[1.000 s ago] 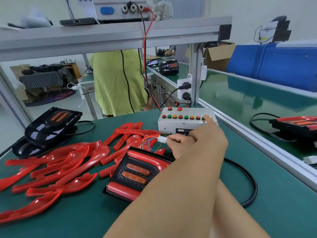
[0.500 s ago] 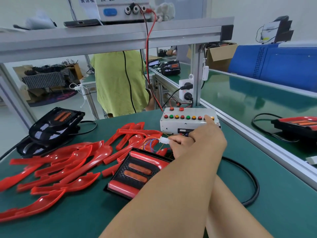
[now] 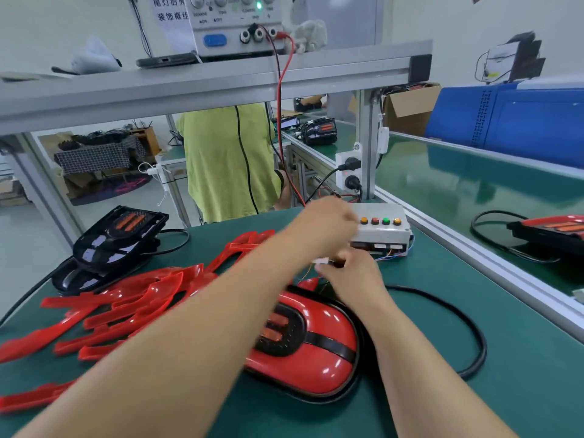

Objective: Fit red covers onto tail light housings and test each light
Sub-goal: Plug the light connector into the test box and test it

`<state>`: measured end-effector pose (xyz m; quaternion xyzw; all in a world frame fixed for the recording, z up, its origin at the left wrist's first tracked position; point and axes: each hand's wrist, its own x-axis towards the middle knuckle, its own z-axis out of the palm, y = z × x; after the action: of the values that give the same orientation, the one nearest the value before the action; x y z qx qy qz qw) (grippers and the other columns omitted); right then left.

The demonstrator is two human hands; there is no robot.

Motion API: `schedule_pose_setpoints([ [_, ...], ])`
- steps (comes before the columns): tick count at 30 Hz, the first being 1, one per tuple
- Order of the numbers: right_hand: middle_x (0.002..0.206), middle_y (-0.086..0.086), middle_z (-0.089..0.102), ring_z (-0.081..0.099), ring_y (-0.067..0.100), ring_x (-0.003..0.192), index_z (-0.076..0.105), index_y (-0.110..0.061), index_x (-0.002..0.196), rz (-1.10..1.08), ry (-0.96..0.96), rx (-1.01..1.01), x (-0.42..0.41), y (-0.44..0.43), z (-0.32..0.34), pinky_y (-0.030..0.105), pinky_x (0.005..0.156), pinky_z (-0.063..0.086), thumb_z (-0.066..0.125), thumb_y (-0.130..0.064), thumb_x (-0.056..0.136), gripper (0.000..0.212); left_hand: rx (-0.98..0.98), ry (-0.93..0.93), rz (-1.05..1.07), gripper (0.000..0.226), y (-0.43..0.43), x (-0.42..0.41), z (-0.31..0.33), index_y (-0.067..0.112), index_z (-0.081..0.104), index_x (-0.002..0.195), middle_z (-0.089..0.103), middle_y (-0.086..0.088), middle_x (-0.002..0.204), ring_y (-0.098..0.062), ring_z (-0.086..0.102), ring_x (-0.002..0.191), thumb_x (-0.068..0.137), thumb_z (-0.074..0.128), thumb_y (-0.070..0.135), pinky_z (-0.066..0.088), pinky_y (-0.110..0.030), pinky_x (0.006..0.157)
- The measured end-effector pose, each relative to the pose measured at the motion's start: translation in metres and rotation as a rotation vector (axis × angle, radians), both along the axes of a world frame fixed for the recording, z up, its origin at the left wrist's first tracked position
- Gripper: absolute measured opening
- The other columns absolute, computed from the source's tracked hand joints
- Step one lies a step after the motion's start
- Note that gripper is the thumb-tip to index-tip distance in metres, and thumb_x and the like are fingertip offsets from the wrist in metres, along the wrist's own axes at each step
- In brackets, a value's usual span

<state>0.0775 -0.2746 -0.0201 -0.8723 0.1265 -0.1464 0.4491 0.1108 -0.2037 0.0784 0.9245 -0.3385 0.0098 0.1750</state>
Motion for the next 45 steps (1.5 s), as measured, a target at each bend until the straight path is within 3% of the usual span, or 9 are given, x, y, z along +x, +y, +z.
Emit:
schedule_pose_setpoints([
  [4,0.093,-0.007,0.069,0.064,0.019,0.098,0.074,-0.028,0.112,0.018,-0.101,0.065,0.000,-0.001,-0.002,0.040,0.094,0.048,0.069,-0.026,0.089,0.023,0.055,0.157,0.037,0.029,0.078,0.032,-0.008,0.020,0.069,0.121,0.069,0.004,0.119,-0.010,0.062,0.109,0.092,0.064,0.019,0.044,-0.023,0.097],
  [7,0.100,-0.004,0.071,0.063,0.018,0.099,0.074,-0.028,0.110,0.066,-0.127,0.060,0.001,0.002,-0.001,0.039,0.091,0.049,0.068,-0.027,0.091,0.020,-0.059,0.266,0.024,0.027,0.103,0.047,-0.026,0.027,0.069,0.116,0.071,0.011,0.111,-0.005,0.065,0.104,0.090,0.070,0.022,0.046,-0.024,0.098],
  [12,0.106,-0.001,0.067,0.060,0.017,0.101,0.073,-0.024,0.113,0.079,-0.142,0.037,0.003,0.002,-0.001,0.033,0.089,0.045,0.067,-0.026,0.092,0.021,-0.343,0.393,-0.039,0.028,0.109,0.047,-0.048,0.036,0.073,0.099,0.076,0.011,0.099,-0.001,0.068,0.092,0.083,0.076,0.014,0.050,-0.022,0.087],
  [19,0.101,-0.004,0.070,0.062,0.014,0.097,0.075,-0.024,0.111,0.129,-0.160,0.076,-0.001,0.002,0.003,0.032,0.088,0.047,0.070,-0.024,0.090,0.021,-0.434,0.315,-0.043,0.021,0.098,0.041,-0.058,0.033,0.073,0.089,0.076,0.006,0.082,0.001,0.061,0.064,0.077,0.080,0.017,0.044,-0.017,0.063],
  [23,0.087,-0.015,0.066,0.062,0.007,0.088,0.076,-0.021,0.108,0.149,-0.171,0.108,-0.002,0.002,0.003,0.019,0.078,0.045,0.071,-0.021,0.089,0.019,-0.412,0.302,-0.071,0.025,0.096,0.037,-0.059,0.037,0.073,0.089,0.076,0.006,0.083,-0.001,0.065,0.071,0.081,0.078,0.013,0.049,-0.016,0.069],
  [27,0.091,-0.009,0.069,0.064,0.010,0.091,0.076,-0.020,0.109,0.165,-0.162,0.093,-0.001,0.003,0.003,0.023,0.082,0.046,0.070,-0.021,0.090,0.020,-0.391,0.276,-0.016,0.021,0.097,0.035,-0.059,0.035,0.073,0.088,0.075,0.004,0.082,-0.008,0.067,0.072,0.082,0.077,0.016,0.049,-0.021,0.069],
  [31,0.080,-0.022,0.061,0.057,-0.005,0.078,0.077,-0.021,0.107,0.176,-0.176,0.041,0.001,0.001,0.001,0.006,0.068,0.039,0.070,-0.023,0.090,0.019,-0.431,0.332,0.007,0.018,0.097,0.033,-0.059,0.025,0.075,0.092,0.076,0.000,0.082,-0.010,0.070,0.075,0.082,0.077,0.011,0.052,-0.028,0.079],
  [41,0.078,-0.015,0.065,0.058,-0.001,0.075,0.077,-0.022,0.097,0.190,-0.154,0.064,0.002,-0.001,0.000,0.013,0.067,0.041,0.071,-0.021,0.090,0.010,-0.455,0.372,0.017,0.017,0.099,0.032,-0.060,0.016,0.075,0.096,0.076,-0.006,0.080,-0.011,0.070,0.070,0.081,0.077,0.007,0.055,-0.028,0.079],
  [45,0.076,-0.014,0.066,0.059,0.000,0.073,0.070,-0.035,0.083,0.202,-0.155,0.087,0.001,0.000,0.001,0.012,0.065,0.041,0.071,-0.021,0.089,0.015,-0.457,0.368,0.029,0.017,0.099,0.032,-0.060,0.016,0.075,0.095,0.076,-0.006,0.081,-0.012,0.071,0.071,0.081,0.078,0.008,0.053,-0.017,0.070],
])
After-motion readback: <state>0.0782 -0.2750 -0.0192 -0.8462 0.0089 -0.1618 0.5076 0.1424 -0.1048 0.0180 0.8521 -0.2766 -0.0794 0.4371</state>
